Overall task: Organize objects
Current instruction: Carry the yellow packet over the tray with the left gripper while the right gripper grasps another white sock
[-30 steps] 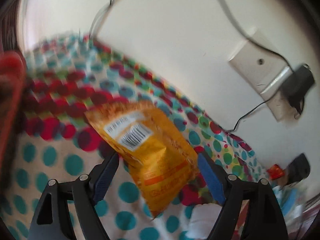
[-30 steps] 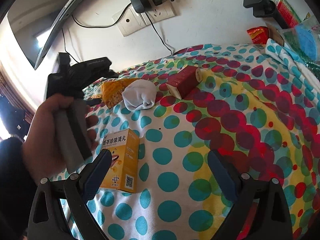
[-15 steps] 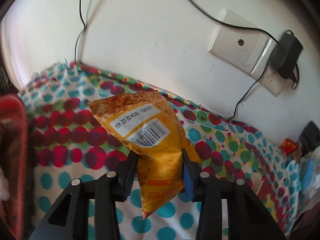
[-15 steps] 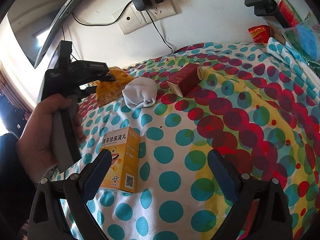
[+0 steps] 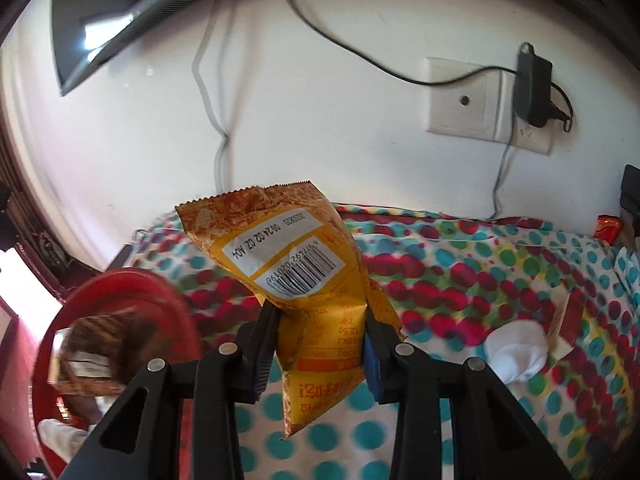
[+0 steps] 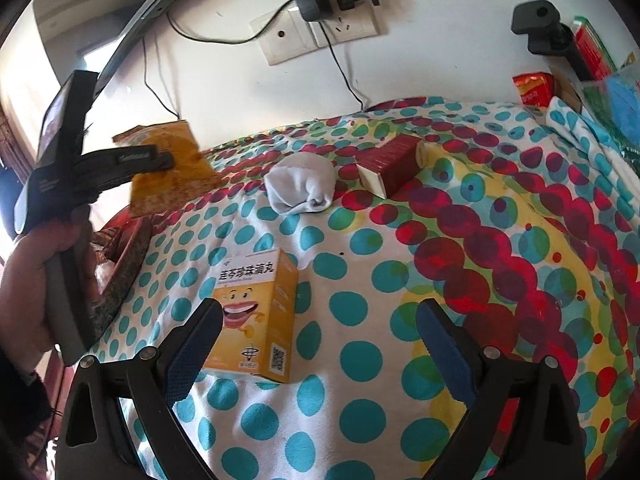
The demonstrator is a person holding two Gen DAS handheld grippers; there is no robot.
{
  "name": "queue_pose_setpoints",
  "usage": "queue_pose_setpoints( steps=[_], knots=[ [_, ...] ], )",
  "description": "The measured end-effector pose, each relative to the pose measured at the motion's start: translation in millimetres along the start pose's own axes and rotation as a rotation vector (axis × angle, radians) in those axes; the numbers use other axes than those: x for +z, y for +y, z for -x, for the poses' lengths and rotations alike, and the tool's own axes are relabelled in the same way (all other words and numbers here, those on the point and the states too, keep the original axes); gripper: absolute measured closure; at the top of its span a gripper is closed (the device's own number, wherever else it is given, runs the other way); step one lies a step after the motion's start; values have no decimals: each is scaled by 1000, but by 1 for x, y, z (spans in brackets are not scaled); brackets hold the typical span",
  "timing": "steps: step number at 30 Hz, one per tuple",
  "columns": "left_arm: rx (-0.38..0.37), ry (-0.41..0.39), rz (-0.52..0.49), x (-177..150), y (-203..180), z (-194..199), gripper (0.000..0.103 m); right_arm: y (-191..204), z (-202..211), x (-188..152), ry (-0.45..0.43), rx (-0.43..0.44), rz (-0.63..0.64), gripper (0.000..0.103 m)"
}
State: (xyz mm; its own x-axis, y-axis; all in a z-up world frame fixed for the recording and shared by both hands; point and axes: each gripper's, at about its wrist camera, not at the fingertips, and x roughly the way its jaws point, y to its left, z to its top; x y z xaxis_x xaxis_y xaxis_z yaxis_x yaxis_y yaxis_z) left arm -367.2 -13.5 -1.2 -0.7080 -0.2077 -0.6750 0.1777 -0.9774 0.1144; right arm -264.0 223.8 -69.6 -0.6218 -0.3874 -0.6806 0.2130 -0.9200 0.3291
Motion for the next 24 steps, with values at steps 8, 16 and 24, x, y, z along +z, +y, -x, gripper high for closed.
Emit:
queue_pose_setpoints(
  steps=[8,16,24],
  knots=[
    [83,-1,61,-17,65,19,66,17,-1,-4,-9,-8,78,5],
    [158,15,125,-41,144,35,66,26,-1,-6,-24,-23,135,5],
    [180,-7,189,-70,223,73,66,22,3,-7,-54,-32,127,4]
  ],
)
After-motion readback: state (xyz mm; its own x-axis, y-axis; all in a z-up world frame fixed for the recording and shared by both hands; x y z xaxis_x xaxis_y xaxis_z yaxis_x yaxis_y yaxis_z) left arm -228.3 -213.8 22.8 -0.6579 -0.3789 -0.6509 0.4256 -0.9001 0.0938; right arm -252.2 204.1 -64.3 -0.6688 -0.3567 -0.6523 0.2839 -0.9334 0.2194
